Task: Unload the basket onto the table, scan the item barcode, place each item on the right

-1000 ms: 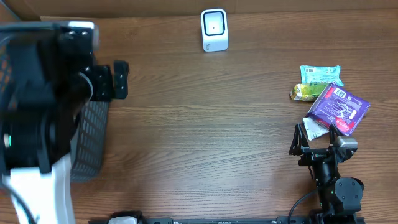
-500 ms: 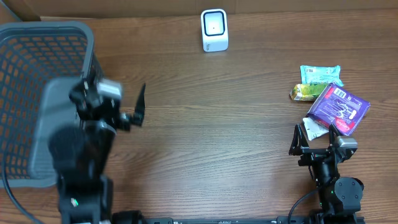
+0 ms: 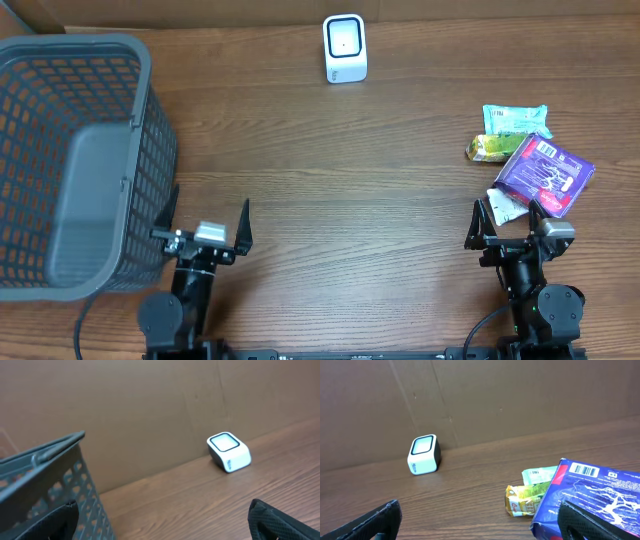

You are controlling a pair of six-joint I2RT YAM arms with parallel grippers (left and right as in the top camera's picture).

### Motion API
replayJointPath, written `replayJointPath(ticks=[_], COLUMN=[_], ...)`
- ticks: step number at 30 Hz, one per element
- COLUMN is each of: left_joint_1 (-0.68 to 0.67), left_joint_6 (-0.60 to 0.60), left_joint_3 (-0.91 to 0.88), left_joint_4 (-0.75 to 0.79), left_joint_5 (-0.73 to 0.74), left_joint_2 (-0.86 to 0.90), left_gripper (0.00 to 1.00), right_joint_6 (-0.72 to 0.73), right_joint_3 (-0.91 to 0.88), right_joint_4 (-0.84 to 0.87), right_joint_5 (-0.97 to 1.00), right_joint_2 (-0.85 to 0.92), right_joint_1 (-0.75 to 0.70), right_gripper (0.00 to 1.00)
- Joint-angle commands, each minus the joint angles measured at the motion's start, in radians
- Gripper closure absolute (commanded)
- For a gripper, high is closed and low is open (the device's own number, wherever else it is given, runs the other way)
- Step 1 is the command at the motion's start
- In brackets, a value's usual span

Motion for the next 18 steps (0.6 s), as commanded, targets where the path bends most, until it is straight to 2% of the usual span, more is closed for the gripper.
replayJointPath(ticks=[1,5,15,18], left_joint_1=[0.004,0.003,0.002,0.002], left_joint_6=[0.023,0.023,0.032,0.030], left_joint_3=[-0.055,-0.109,-0.108,-0.108], left_joint_4=[0.006,0.005,-0.179,-0.175], left_joint_5=[-0.055,-0.073,-0.073,-0.077], left_joint_2=[-0.069,-0.124,-0.132,-0.132], left_gripper=[0.01,0.00,0.00,0.00], right_joint_6=[-0.005,-0.005,-0.005,-0.005], right_joint_3=[-0.011,-0.011,-0.011,-0.011], right_joint_4=[0.007,0.007,0.007,0.007], right_joint_5=[0.002,0.002,0.002,0.002], right_joint_2=[-0.012,-0.012,-0.012,-0.012], right_joint_1=[0.008,0.008,0.008,0.008], right_gripper=[0.00,0.00,0.00,0.00])
